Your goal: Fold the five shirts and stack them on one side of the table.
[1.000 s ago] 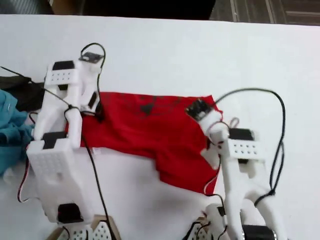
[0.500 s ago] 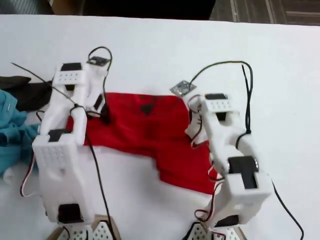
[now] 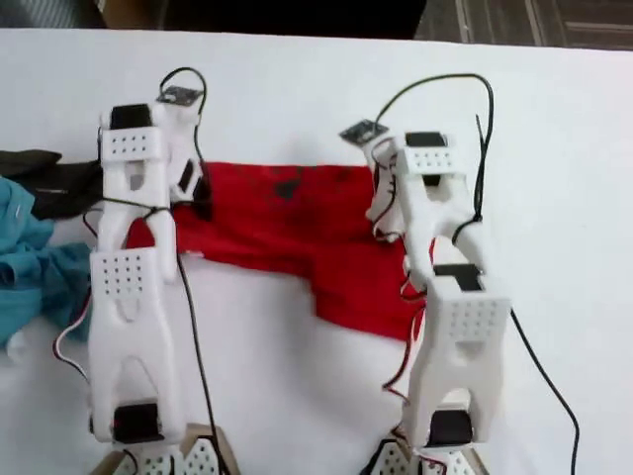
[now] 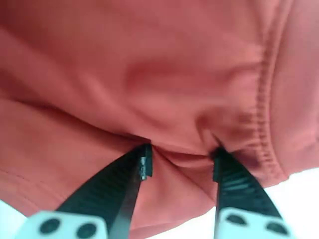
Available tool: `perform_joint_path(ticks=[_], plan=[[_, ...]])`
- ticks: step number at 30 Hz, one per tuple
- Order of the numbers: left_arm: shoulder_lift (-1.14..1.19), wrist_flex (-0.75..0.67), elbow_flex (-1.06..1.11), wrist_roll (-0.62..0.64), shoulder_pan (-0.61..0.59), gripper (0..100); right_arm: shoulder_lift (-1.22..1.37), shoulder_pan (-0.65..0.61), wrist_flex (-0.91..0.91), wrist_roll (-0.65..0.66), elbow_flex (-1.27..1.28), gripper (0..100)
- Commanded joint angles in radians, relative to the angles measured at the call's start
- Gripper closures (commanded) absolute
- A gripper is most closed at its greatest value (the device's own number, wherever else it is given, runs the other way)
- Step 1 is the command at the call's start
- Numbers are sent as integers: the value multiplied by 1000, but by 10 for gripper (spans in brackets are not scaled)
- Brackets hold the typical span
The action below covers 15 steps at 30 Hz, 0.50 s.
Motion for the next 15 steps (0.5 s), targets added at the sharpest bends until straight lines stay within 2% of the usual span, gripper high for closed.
perform_joint_path(ticks=[1,7,11,15], plan=[[17,9,-30,-8,-46,760,59,16,58,6,-164,779],[11,14,-27,-69,-77,761,45,-7,153,17,-192,779],[-66,14,22,-80,-98,760,-58,-12,133,32,-75,779],[-222,14,182,-123,-94,762,-262,-12,48,34,143,779]])
